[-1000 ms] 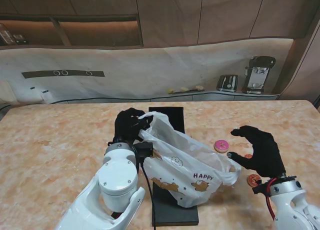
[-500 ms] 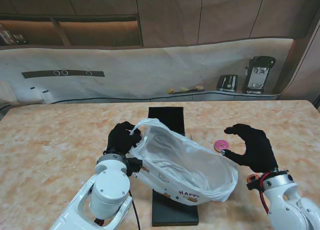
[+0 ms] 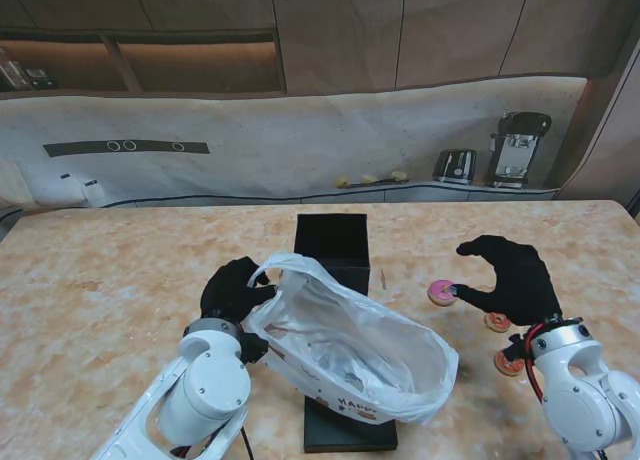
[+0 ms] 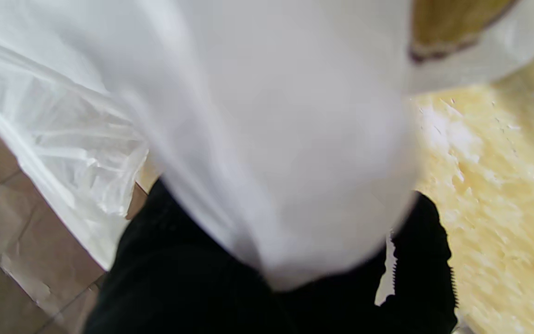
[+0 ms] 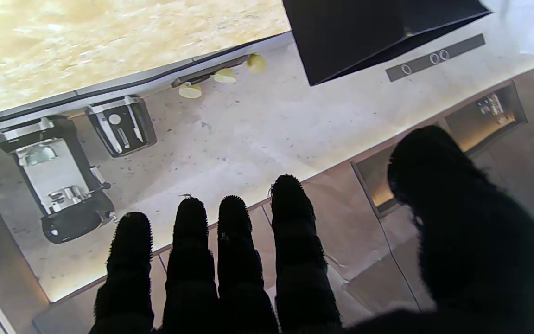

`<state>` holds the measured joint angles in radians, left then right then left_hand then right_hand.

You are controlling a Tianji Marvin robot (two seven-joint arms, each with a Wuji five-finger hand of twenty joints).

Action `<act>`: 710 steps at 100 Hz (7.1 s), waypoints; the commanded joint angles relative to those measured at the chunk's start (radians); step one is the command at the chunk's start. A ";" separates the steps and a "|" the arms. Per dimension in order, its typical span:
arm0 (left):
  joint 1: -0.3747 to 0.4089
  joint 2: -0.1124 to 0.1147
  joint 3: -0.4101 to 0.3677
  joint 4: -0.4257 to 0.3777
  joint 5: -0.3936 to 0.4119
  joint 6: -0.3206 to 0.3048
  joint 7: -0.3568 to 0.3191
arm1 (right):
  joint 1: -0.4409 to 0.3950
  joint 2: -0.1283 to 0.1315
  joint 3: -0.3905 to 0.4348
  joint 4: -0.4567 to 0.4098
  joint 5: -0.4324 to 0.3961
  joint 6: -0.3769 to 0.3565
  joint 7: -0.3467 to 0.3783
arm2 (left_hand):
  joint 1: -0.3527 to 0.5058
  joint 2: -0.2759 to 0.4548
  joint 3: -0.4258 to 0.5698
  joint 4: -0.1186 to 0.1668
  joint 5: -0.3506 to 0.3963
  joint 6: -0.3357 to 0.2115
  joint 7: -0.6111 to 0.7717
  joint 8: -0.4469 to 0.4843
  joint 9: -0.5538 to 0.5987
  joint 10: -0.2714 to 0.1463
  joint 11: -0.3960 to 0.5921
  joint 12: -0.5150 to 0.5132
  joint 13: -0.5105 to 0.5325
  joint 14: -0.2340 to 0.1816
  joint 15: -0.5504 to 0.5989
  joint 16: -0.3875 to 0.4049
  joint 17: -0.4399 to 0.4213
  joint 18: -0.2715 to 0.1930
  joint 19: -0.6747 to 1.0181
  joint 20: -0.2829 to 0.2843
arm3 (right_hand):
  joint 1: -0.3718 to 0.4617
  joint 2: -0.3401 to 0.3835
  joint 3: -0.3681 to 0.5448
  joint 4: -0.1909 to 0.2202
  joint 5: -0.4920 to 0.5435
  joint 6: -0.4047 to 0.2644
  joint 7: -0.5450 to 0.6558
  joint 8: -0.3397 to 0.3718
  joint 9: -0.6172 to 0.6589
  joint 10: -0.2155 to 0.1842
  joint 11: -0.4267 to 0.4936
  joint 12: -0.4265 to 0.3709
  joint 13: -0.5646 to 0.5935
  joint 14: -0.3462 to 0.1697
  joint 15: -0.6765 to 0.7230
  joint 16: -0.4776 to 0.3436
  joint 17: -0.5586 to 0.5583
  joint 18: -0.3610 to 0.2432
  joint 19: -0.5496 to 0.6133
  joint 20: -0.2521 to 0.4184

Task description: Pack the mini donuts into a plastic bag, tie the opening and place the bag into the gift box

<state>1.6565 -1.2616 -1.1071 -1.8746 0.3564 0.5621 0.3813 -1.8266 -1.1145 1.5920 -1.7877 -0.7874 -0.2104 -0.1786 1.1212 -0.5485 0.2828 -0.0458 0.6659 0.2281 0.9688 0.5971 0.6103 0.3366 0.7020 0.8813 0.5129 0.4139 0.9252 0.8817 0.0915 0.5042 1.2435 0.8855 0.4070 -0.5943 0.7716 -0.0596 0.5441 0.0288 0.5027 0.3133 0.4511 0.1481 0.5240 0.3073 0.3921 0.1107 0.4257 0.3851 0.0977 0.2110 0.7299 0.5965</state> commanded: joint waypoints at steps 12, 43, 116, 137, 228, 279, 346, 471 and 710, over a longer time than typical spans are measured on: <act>0.015 0.024 -0.008 0.002 0.037 -0.014 -0.050 | 0.031 0.011 0.008 0.040 -0.026 0.041 0.050 | 0.054 0.020 -0.029 0.017 -0.031 0.026 -0.069 -0.002 -0.091 0.011 -0.030 -0.052 -0.089 0.015 -0.084 0.002 -0.093 -0.027 -0.085 -0.014 | -0.005 0.007 0.024 0.013 0.009 0.015 -0.020 0.003 0.009 0.011 -0.011 0.015 0.007 -0.010 -0.002 -0.009 0.009 0.006 0.022 0.015; 0.009 0.019 -0.011 0.020 0.013 -0.026 -0.041 | 0.101 0.031 -0.005 0.141 -0.092 0.084 0.110 | 0.051 0.072 -0.063 0.022 -0.080 0.053 -0.190 0.013 -0.116 0.008 -0.055 -0.100 -0.111 0.004 -0.135 -0.042 -0.104 -0.045 -0.125 -0.040 | 0.007 -0.010 0.022 0.012 0.011 0.012 -0.029 0.006 0.008 0.012 -0.016 0.015 0.006 -0.010 -0.003 -0.010 0.007 0.009 0.033 0.009; -0.007 0.019 -0.018 0.032 0.010 -0.023 -0.046 | 0.322 0.066 -0.155 0.299 -0.117 0.121 0.286 | 0.121 0.009 0.028 0.049 0.043 0.075 -0.067 -0.069 0.286 0.013 -0.078 0.159 0.263 0.004 0.112 -0.012 0.309 0.008 0.140 0.062 | 0.039 -0.048 -0.054 0.008 -0.004 -0.003 -0.052 0.011 -0.009 0.001 -0.035 0.014 -0.006 -0.021 -0.024 -0.015 0.000 0.007 0.021 -0.007; 0.000 0.021 -0.025 0.017 0.009 -0.019 -0.052 | 0.413 0.073 -0.238 0.375 -0.103 0.144 0.331 | 0.112 -0.004 0.064 0.044 0.065 0.087 -0.073 -0.087 0.320 0.015 -0.105 0.160 0.304 0.000 0.108 -0.041 0.357 0.017 0.162 0.015 | 0.065 -0.072 -0.104 0.010 -0.016 -0.002 -0.055 0.012 -0.022 -0.001 -0.038 0.015 -0.016 -0.023 -0.031 -0.016 -0.006 0.001 0.010 -0.011; 0.016 0.026 -0.033 0.001 0.014 -0.012 -0.068 | 0.655 0.047 -0.554 0.719 0.042 0.245 0.261 | 0.125 -0.006 0.089 0.034 0.042 0.091 -0.061 -0.081 0.299 0.008 -0.117 0.202 0.247 0.015 0.102 -0.017 0.270 0.023 0.140 0.027 | 0.090 -0.084 -0.154 0.012 -0.088 0.042 -0.019 0.001 -0.060 -0.013 0.061 0.069 -0.041 -0.035 0.021 0.011 0.000 -0.045 -0.032 -0.016; 0.013 0.026 -0.024 0.003 0.010 -0.012 -0.070 | 0.639 0.044 -0.569 0.755 0.046 0.242 0.226 | 0.108 0.000 0.086 0.039 0.041 0.089 -0.051 -0.082 0.302 0.010 -0.107 0.203 0.253 0.014 0.123 -0.001 0.278 0.018 0.150 0.059 | 0.129 -0.105 -0.147 0.010 -0.097 0.037 -0.005 0.014 -0.100 -0.018 0.059 0.090 -0.058 -0.040 0.042 0.026 -0.009 -0.045 0.011 -0.001; 0.020 0.029 -0.026 -0.002 0.020 -0.008 -0.077 | 0.645 0.020 -0.641 0.824 0.050 0.288 0.102 | 0.102 -0.003 0.098 0.042 0.038 0.089 -0.045 -0.084 0.298 0.014 -0.099 0.208 0.249 0.011 0.135 0.014 0.278 0.011 0.151 0.083 | 0.277 -0.318 0.238 -0.049 0.017 -0.055 0.363 0.290 0.023 -0.046 0.424 0.411 0.088 -0.028 0.639 0.364 0.253 -0.273 0.726 0.210; 0.028 0.020 -0.029 -0.021 0.008 -0.003 -0.047 | 0.333 0.023 -0.240 0.174 0.098 0.140 0.202 | 0.095 -0.022 0.116 0.038 0.063 0.097 -0.051 -0.093 0.333 0.022 -0.107 0.193 0.316 -0.001 0.130 -0.001 0.371 0.014 0.168 0.074 | 0.440 -0.425 0.440 -0.141 0.340 -0.142 0.659 0.114 0.470 0.023 0.448 0.451 0.593 0.080 0.789 0.323 0.782 -0.257 0.912 0.124; 0.058 -0.004 -0.038 -0.072 -0.042 0.040 0.003 | 0.351 0.122 -0.479 -0.051 0.586 0.169 0.822 | 0.132 -0.013 0.066 0.036 0.025 0.110 -0.042 -0.071 0.338 0.045 -0.029 0.102 0.386 -0.029 0.180 -0.041 0.492 -0.011 0.221 0.017 | 0.428 -0.399 0.413 -0.120 0.336 -0.093 0.551 0.127 0.463 0.044 0.326 0.471 0.595 0.103 0.673 0.317 0.850 -0.179 0.773 0.153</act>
<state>1.7047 -1.2639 -1.1437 -1.9342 0.3181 0.6066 0.4010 -1.4786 -0.9943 1.1248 -1.8544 -0.1660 0.0026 0.6243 1.2106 -0.5393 0.3682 -0.0211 0.7183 0.3325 0.8907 0.5202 0.9300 0.3688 0.6454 0.9982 0.8716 0.3950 1.0719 0.8561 0.5707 0.5047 1.4274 0.9172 0.7243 -1.0400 1.0382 -0.2580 0.8269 -0.0188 1.0197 0.4254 0.9018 0.1968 0.8556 0.7629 0.9814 0.1308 1.0880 0.6962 0.9006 0.1366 1.5074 0.7297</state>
